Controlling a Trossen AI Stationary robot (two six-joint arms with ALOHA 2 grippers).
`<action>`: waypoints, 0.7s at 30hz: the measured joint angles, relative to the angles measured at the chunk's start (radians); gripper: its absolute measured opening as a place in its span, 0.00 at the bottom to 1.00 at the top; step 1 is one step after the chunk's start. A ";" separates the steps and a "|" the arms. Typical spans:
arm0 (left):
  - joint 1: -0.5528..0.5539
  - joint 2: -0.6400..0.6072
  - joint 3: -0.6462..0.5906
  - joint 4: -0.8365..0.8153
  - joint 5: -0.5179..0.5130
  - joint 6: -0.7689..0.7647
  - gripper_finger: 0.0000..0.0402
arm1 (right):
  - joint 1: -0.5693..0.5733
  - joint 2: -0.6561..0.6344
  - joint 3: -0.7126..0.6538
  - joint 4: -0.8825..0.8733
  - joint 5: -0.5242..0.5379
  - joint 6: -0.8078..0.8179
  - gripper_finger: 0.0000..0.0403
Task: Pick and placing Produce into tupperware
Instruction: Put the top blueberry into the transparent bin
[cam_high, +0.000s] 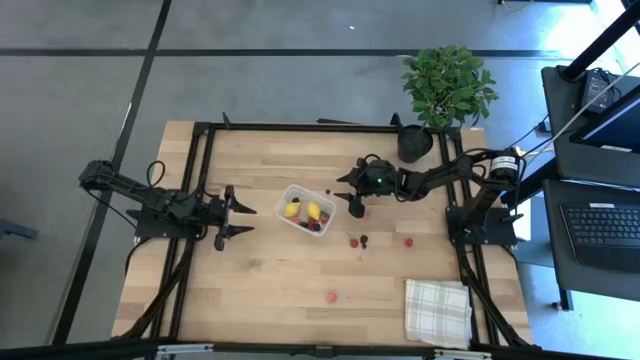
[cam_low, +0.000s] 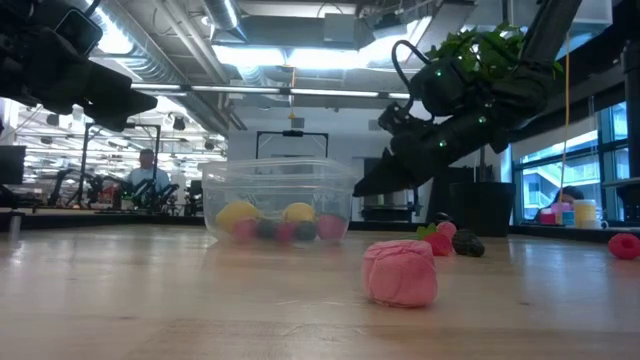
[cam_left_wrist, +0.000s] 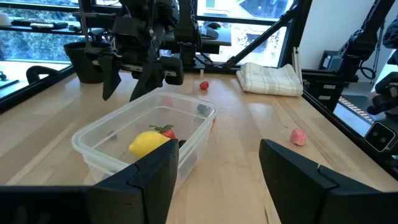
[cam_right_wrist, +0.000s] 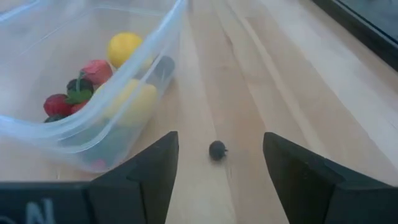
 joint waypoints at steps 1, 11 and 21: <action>0.000 0.000 0.000 0.000 0.000 0.000 0.54 | 0.002 0.000 0.000 0.006 0.000 0.002 0.59; 0.000 0.000 0.000 0.000 0.000 0.000 0.54 | 0.002 0.000 0.000 0.002 0.095 0.024 0.59; 0.000 0.000 0.000 0.002 0.000 0.000 0.54 | 0.007 0.128 0.000 0.158 0.094 0.032 0.59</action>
